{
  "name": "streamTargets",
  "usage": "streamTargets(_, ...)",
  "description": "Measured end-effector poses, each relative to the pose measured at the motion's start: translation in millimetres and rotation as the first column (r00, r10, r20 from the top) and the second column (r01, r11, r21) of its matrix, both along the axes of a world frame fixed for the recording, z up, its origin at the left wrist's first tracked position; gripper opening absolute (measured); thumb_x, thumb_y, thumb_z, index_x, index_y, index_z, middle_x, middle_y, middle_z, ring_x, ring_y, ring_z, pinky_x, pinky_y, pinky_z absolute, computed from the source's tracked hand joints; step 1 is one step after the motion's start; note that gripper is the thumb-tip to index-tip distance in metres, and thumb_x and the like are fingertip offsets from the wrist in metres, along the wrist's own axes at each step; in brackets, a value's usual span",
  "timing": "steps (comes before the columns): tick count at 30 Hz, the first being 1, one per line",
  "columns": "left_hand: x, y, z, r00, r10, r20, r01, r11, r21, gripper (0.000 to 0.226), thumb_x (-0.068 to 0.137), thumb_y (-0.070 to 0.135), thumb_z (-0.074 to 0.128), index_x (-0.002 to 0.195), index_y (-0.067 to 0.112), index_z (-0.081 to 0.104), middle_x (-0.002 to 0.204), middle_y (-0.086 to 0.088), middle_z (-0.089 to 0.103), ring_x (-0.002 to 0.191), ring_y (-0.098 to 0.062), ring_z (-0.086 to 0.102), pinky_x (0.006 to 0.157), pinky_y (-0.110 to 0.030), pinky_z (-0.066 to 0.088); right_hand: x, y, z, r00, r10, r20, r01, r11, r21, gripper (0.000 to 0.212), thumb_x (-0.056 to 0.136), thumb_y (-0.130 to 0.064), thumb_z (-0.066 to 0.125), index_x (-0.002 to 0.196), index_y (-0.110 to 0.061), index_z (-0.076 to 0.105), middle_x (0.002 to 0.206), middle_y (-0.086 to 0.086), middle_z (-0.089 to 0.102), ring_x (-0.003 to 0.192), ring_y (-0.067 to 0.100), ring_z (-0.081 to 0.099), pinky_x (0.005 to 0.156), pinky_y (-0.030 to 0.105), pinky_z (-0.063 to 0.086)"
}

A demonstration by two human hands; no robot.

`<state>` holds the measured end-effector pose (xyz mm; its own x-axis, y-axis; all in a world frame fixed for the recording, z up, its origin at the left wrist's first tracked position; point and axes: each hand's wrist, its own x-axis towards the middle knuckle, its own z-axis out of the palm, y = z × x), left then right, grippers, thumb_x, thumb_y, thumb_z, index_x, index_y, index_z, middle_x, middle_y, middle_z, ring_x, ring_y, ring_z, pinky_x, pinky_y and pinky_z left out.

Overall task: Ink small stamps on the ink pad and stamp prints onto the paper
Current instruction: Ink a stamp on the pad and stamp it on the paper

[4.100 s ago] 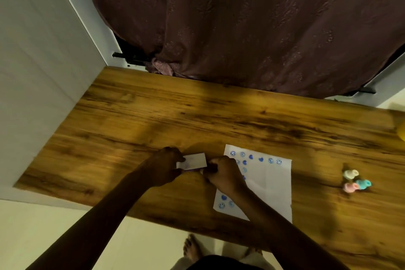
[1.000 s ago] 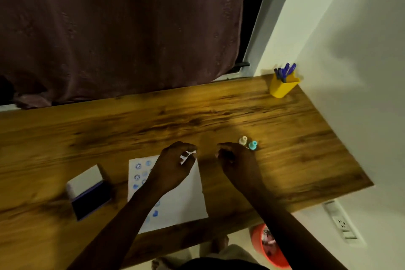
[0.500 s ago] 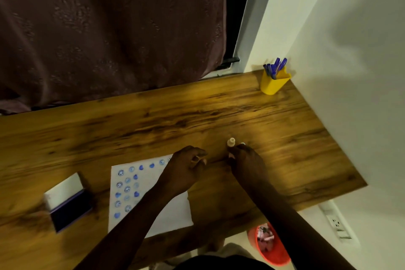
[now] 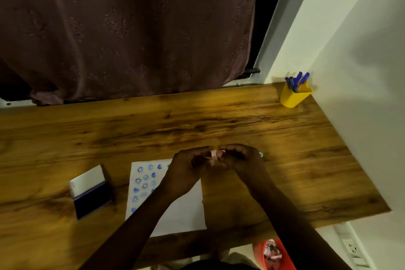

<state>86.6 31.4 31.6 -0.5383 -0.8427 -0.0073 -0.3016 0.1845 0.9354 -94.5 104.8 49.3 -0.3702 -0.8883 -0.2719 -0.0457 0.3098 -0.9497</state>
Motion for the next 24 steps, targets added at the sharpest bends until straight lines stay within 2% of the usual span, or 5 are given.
streamTargets(4,22.6,-1.6,6.4,0.991,0.094,-0.093,-0.094,0.996,0.000,0.035,0.089,0.008,0.078,0.123,0.014,0.075,0.122,0.002,0.077,0.116,-0.007,0.070,0.103,-0.027,0.055,23.7,-6.9,9.1,0.990,0.066,0.122,-0.064,0.998,-0.020,0.018,0.088,-0.022,0.080,0.106,-0.021,0.081,0.102,-0.002,0.082,0.098,0.013,0.078,0.087,0.034,0.063)
streamTargets(10,62.6,-3.6,8.7,0.973,0.142,-0.184,-0.130,0.989,0.077,0.037,0.087,0.004,0.079,0.116,0.027,0.075,0.115,-0.002,0.079,0.110,-0.016,0.075,0.095,-0.044,0.061,58.3,-17.8,16.3,0.978,0.171,0.118,-0.160,0.982,-0.095,0.022,0.091,-0.015,0.077,0.113,-0.012,0.080,0.105,0.003,0.082,0.100,0.020,0.078,0.083,0.029,0.061)
streamTargets(15,104.6,-5.5,9.9,0.962,0.174,-0.212,-0.151,0.981,0.120,0.030,0.090,0.005,0.077,0.119,0.011,0.077,0.111,-0.001,0.081,0.105,-0.017,0.076,0.086,-0.028,0.062,89.1,-32.2,19.8,0.963,0.267,0.022,-0.262,0.955,-0.138,0.024,0.089,-0.013,0.079,0.113,-0.010,0.080,0.104,0.002,0.083,0.098,0.017,0.078,0.085,0.028,0.062)
streamTargets(19,141.7,-4.7,11.2,0.925,0.282,-0.255,-0.220,0.944,0.247,0.023,0.091,0.006,0.075,0.114,0.008,0.078,0.107,-0.010,0.082,0.100,-0.026,0.079,0.084,-0.033,0.064,112.0,-47.0,19.9,0.947,0.317,-0.049,-0.320,0.940,-0.116,0.024,0.086,-0.015,0.083,0.111,-0.016,0.082,0.102,-0.007,0.083,0.098,0.007,0.077,0.083,0.018,0.060)
streamTargets(24,203.9,-0.3,13.6,0.874,0.437,-0.212,-0.367,0.880,0.301,0.029,0.087,0.029,0.078,0.115,0.024,0.078,0.103,-0.003,0.083,0.080,-0.018,0.080,0.058,-0.034,0.064,144.7,-66.2,15.2,0.926,0.340,-0.165,-0.358,0.930,-0.090,0.026,0.084,-0.021,0.086,0.109,-0.020,0.079,0.099,-0.011,0.082,0.094,0.003,0.076,0.076,0.018,0.060)
